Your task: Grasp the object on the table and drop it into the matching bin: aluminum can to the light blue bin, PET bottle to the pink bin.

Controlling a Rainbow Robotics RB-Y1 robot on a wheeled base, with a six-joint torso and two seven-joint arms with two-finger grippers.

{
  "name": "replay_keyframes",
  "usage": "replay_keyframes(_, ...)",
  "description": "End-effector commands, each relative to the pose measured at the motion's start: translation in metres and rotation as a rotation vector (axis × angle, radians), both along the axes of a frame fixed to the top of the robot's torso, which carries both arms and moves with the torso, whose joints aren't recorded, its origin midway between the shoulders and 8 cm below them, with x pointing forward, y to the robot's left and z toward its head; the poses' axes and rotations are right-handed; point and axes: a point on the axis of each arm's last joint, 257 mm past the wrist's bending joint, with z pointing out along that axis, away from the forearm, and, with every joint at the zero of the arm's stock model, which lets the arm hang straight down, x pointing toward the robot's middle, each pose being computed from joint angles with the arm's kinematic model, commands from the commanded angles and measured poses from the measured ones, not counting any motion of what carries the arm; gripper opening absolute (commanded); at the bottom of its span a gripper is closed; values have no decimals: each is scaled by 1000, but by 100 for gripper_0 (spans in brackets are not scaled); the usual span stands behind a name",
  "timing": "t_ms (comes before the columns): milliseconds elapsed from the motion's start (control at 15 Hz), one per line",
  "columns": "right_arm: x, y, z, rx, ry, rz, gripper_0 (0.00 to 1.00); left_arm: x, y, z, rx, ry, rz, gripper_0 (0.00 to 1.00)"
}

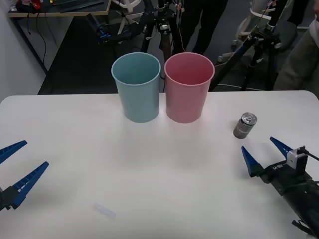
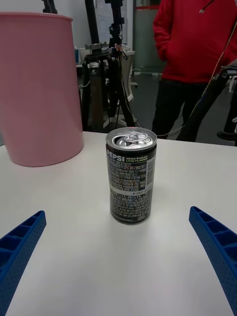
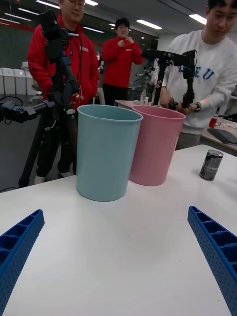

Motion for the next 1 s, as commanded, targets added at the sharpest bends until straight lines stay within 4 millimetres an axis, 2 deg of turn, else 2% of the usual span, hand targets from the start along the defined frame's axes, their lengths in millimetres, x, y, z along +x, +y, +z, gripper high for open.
replay_keyframes(67, 15, 5, -1, -8, 12, -22, 100, 0, 0, 0, 0, 0, 0, 100)
replay_keyframes(467, 47, 12, 8, -10, 20, -71, 100, 0, 0, 0, 0, 0, 0, 100)
replay_keyframes(1000, 89, 12, 0, 14, 57, -96, 100, 0, 0, 0, 0, 0, 0, 100)
